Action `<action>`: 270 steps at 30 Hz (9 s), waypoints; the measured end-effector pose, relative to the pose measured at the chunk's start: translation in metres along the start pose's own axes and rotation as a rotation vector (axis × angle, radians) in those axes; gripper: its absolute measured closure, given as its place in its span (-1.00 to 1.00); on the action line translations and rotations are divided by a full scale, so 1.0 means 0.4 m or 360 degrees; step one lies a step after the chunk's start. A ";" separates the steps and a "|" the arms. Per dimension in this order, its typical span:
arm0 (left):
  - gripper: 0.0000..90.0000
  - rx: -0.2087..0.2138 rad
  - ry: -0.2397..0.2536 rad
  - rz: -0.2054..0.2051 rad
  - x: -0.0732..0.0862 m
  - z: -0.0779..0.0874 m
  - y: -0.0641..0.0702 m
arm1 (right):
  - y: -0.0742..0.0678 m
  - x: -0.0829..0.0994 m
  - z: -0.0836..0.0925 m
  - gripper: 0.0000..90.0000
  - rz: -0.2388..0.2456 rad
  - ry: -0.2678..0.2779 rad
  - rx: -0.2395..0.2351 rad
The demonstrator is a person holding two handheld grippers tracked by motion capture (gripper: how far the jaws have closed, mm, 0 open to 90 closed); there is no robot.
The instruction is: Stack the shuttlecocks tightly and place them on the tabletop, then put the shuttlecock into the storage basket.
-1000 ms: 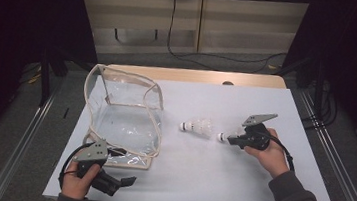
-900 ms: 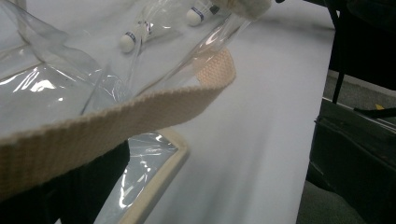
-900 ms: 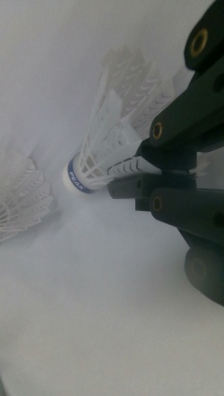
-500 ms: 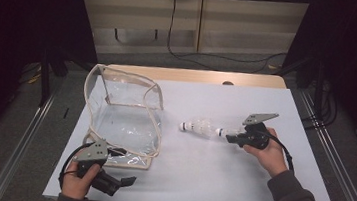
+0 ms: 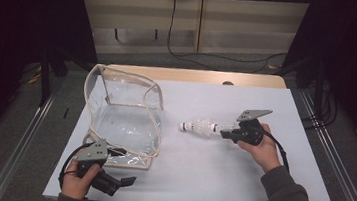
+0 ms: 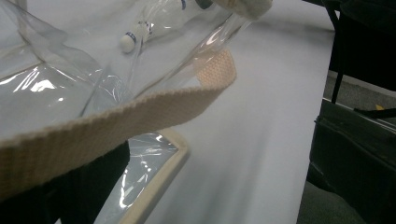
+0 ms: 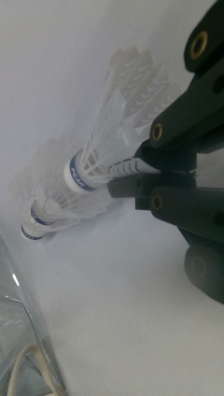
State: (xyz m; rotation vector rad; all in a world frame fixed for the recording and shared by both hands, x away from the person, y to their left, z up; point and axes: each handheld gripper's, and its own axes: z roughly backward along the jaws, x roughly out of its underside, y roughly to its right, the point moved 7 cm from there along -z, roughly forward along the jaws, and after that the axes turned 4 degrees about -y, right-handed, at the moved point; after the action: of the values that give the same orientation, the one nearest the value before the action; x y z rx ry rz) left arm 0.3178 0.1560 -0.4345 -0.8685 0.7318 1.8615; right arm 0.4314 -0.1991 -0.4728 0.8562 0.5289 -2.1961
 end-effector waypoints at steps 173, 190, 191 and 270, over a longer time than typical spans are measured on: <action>-0.89 -0.0006 0.0006 0.0004 0.001 -0.001 0.001 | -0.079 -0.028 -0.111 -0.69 -0.0219 0.0086 -0.0084; -0.89 -0.0004 0.0023 0.0006 0.001 0.000 -0.002 | -0.079 -0.044 -0.138 -0.23 -0.0212 0.0107 0.0027; -0.89 -0.0003 0.0016 0.0008 0.002 0.001 -0.002 | -0.079 -0.045 -0.139 -0.19 -0.0223 0.0115 0.0022; -0.89 -0.0015 0.0062 0.0021 0.009 0.019 0.005 | -0.116 -0.120 -0.047 0.95 -0.0194 0.0074 -0.0093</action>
State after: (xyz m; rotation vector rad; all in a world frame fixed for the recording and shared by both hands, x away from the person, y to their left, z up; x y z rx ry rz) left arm 0.3127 0.1628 -0.4327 -0.9101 0.7549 1.8657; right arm 0.4305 -0.1347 -0.4466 0.8658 0.6807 -2.2632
